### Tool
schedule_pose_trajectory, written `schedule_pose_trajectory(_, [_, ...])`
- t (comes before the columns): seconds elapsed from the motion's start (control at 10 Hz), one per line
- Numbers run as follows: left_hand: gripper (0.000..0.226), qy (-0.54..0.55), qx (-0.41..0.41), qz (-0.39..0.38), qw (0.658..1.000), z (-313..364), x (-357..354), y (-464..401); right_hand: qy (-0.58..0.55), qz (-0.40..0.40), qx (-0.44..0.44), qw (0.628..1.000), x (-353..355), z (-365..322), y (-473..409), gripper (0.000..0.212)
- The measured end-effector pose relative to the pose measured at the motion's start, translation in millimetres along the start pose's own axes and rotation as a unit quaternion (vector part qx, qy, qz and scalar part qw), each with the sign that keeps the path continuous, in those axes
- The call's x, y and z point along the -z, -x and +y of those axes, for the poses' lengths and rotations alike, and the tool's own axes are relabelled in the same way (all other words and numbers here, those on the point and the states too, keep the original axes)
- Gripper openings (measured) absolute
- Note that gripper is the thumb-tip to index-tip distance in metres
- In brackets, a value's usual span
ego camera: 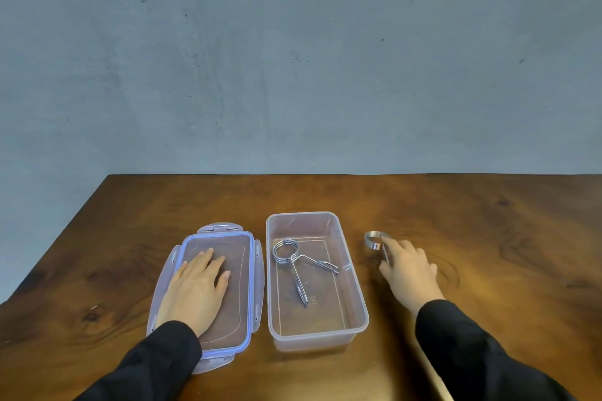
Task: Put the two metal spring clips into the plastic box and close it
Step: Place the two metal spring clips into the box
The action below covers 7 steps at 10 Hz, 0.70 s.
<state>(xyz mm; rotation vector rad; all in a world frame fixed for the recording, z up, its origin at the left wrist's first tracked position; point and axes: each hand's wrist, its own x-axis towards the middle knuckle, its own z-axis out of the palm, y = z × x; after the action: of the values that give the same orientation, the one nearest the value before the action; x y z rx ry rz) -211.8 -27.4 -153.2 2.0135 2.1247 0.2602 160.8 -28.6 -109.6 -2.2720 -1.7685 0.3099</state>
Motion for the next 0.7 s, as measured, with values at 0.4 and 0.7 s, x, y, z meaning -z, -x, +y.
schedule_pose_trajectory(0.4, [0.051, 0.007, -0.001, 0.01, 1.0, 0.0, 0.5, 0.2, -0.05, -0.023, 0.214, 0.975, 34.5, -147.0, 21.0, 0.049])
schedule_pose_trajectory(0.7, [0.051, 0.018, -0.01, 0.014, 1.0, -4.0, -0.8, -1.3, 0.017, -0.055, 0.178, 0.982, -30.8, -142.3, 24.5, 0.048])
